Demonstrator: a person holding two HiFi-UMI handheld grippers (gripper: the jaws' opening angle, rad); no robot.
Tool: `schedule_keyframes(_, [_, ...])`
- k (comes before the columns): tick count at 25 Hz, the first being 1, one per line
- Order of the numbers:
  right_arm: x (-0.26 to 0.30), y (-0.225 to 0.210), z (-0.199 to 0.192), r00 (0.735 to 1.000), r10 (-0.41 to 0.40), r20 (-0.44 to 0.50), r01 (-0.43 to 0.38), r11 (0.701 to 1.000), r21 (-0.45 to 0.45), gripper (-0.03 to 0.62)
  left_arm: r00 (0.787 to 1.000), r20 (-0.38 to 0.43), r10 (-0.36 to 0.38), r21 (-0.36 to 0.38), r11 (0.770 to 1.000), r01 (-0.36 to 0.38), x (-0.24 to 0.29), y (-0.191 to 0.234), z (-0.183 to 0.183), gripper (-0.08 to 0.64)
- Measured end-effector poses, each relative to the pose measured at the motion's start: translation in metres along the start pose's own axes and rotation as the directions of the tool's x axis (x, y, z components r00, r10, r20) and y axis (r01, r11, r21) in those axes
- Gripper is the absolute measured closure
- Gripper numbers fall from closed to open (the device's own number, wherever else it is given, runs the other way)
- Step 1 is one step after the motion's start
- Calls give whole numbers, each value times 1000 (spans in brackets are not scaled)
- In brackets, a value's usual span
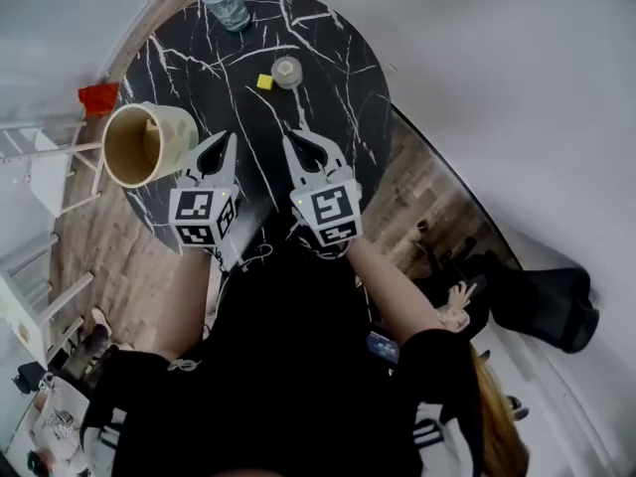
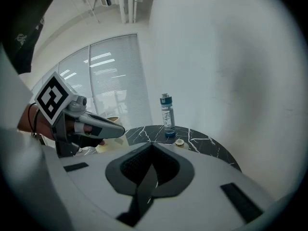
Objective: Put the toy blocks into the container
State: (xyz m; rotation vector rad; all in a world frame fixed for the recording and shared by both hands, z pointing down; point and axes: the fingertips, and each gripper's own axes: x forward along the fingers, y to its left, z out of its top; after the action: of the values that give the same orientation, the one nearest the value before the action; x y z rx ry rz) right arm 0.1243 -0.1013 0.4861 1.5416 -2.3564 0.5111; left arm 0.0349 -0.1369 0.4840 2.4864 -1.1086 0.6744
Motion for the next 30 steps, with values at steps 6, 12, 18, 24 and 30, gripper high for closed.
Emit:
schedule_keyframes(6, [8, -49, -4, 998, 64, -9, -64, 998, 2, 595, 997, -43, 67, -16, 998, -68, 34, -20, 5, 561])
schedule_keyframes(12, [21, -84, -13, 996, 87, -34, -87, 996, 18, 595, 988, -110, 107, -30, 993, -111, 72, -18, -7, 560])
schedule_keyframes(18, [29, -101, -38, 993, 87, -84, -80, 993, 81, 595, 979, -170, 111, -53, 991, -121, 113, -5, -29, 560])
schedule_keyframes(24, [40, -112, -36, 993, 86, -86, -77, 992, 99, 595, 970, -210, 124, -42, 990, -136, 139, 4, -39, 560])
schedule_keyframes(30, [35, -120, -47, 993, 63, -101, -48, 988, 145, 595, 958, -269, 102, -28, 993, -114, 172, 12, -59, 396])
